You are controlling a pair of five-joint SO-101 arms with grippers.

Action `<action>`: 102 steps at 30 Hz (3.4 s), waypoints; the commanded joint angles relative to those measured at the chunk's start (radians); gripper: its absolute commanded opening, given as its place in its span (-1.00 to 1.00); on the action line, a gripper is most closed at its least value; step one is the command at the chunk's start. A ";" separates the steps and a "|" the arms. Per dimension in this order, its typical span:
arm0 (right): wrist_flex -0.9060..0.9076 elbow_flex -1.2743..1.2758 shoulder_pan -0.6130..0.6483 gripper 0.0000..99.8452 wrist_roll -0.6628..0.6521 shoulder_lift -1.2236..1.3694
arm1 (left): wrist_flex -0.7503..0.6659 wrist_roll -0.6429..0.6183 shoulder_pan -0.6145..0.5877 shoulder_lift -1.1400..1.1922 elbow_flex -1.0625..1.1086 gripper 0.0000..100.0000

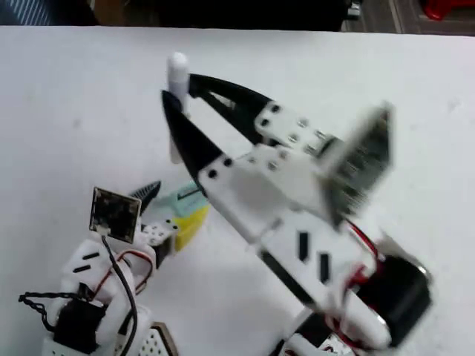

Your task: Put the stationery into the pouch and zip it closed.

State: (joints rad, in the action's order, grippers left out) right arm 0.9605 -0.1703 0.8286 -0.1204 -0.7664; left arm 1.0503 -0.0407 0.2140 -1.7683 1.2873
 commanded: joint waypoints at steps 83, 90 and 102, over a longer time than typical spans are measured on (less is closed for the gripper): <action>0.124 0.282 -0.053 -0.45 -0.014 0.142 | -0.224 -0.051 -0.008 0.015 0.078 -0.67; 0.120 0.172 -0.166 -0.48 -0.005 0.024 | -0.222 -0.051 -0.010 0.015 0.081 -0.79; 0.117 0.212 -0.481 -0.48 0.080 0.524 | -0.221 -0.057 -0.143 0.013 0.078 -0.79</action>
State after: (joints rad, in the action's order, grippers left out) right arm 1.0802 0.0506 0.3667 -0.0499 -0.3521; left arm 0.8554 -0.0852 0.1389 -1.7530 1.3763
